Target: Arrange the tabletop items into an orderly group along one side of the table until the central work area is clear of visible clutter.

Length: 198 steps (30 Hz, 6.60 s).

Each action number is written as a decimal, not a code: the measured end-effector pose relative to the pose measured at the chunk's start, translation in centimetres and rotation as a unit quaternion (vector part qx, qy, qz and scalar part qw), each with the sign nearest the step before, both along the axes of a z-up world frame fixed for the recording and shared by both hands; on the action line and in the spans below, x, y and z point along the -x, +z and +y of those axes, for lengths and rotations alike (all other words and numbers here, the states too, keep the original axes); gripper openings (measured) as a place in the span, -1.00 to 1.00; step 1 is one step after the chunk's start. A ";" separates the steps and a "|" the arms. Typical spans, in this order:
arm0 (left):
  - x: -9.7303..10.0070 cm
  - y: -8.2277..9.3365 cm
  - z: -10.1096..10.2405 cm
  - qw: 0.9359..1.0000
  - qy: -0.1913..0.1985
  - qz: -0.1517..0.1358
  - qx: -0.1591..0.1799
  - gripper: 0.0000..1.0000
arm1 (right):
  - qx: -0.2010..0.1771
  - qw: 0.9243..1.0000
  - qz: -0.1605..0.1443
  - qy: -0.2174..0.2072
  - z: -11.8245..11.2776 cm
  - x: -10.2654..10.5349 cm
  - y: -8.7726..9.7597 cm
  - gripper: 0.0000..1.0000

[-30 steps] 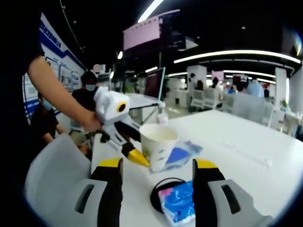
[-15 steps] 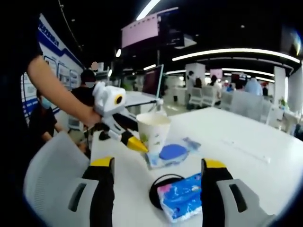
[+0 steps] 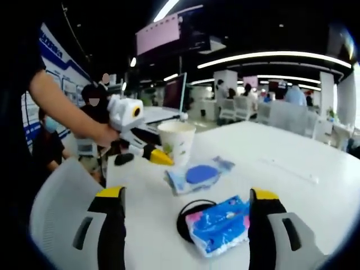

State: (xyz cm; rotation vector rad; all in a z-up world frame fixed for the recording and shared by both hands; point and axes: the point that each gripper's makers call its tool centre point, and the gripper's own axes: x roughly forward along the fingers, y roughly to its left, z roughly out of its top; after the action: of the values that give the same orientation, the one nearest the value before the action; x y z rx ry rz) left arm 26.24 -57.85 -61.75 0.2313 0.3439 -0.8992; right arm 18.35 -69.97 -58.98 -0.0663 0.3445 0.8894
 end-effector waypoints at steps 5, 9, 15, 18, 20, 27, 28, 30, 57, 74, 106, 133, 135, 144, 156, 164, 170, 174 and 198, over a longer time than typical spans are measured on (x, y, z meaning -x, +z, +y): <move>-0.8 0.2 0.6 1.000 0.011 -0.005 0.003 -0.31 | 0.005 1.000 0.009 -0.006 -0.4 0.1 -0.5 0.88; -1.4 0.2 1.1 1.000 0.024 -0.005 0.008 -0.31 | 0.009 1.000 0.012 -0.007 -0.7 0.2 -0.8 0.88; -2.2 0.1 2.1 0.999 0.041 -0.007 0.010 -0.31 | 0.013 1.000 0.018 -0.010 -1.1 0.2 -1.3 0.87; -2.6 0.0 2.5 0.999 0.045 -0.008 0.008 -0.31 | 0.015 1.000 0.020 -0.012 -1.2 0.2 -1.4 0.87; -2.8 0.0 2.9 0.999 0.050 -0.008 0.009 -0.31 | 0.015 1.000 0.020 -0.013 -1.2 0.1 -1.3 0.87; -3.6 -0.1 3.8 0.998 0.064 -0.011 0.009 -0.31 | 0.018 0.999 0.023 -0.015 -1.2 -0.2 -1.4 0.86; -3.8 -0.1 3.9 0.998 0.067 -0.010 0.010 -0.31 | 0.017 1.000 0.022 -0.015 -1.2 -0.2 -1.4 0.86; -4.0 -0.2 4.2 0.997 0.071 -0.011 0.010 -0.31 | 0.019 1.000 0.021 -0.014 -1.1 -0.2 -1.4 0.85; -7.6 -2.3 7.2 0.993 0.115 -0.010 0.009 -0.31 | 0.050 0.998 0.046 -0.014 -1.8 -0.4 -3.5 0.84; -9.9 -4.8 8.7 0.989 0.147 0.005 0.014 -0.31 | 0.041 0.998 0.030 -0.046 -2.8 -2.0 -2.0 0.84; -12.5 -8.5 10.4 0.982 0.187 0.031 0.004 -0.30 | 0.054 0.993 0.051 -0.088 -5.5 -3.0 -3.4 0.83; -14.8 -10.6 11.1 0.977 0.209 0.030 -0.032 -0.30 | 0.071 0.991 0.061 -0.093 -6.3 -2.8 -3.9 0.78; -14.8 -10.7 11.3 0.976 0.214 0.030 -0.036 -0.31 | 0.072 0.991 0.062 -0.094 -6.4 -2.8 -4.0 0.78; -14.6 -11.0 11.4 0.974 0.219 0.040 -0.040 -0.31 | 0.073 0.991 0.067 -0.091 -6.1 -2.6 -4.3 0.76; -13.6 -10.9 11.2 0.971 0.228 0.055 -0.037 -0.22 | 0.060 0.992 0.064 -0.093 -6.1 -2.8 -3.8 0.76; -12.7 -10.0 11.5 0.970 0.236 0.052 -0.027 -0.20 | 0.054 0.992 0.060 -0.092 -6.0 -2.6 -3.6 0.75; -11.7 -9.5 11.6 0.969 0.240 0.054 -0.023 -0.22 | 0.048 0.993 0.057 -0.090 -5.6 -2.5 -3.2 0.75; -11.0 -9.2 11.1 0.970 0.235 0.055 -0.018 -0.17 | 0.043 0.994 0.053 -0.090 -5.5 -2.5 -2.9 0.75; -8.5 -8.7 8.6 0.977 0.195 0.083 -0.014 -0.09 | 0.025 0.996 0.034 -0.081 -5.0 -2.0 -1.1 0.73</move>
State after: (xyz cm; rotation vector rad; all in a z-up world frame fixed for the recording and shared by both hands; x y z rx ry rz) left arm 34.74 -49.21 -70.43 0.1087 0.5370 -0.5259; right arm 20.38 -74.92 -60.13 -0.0538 0.4290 0.7235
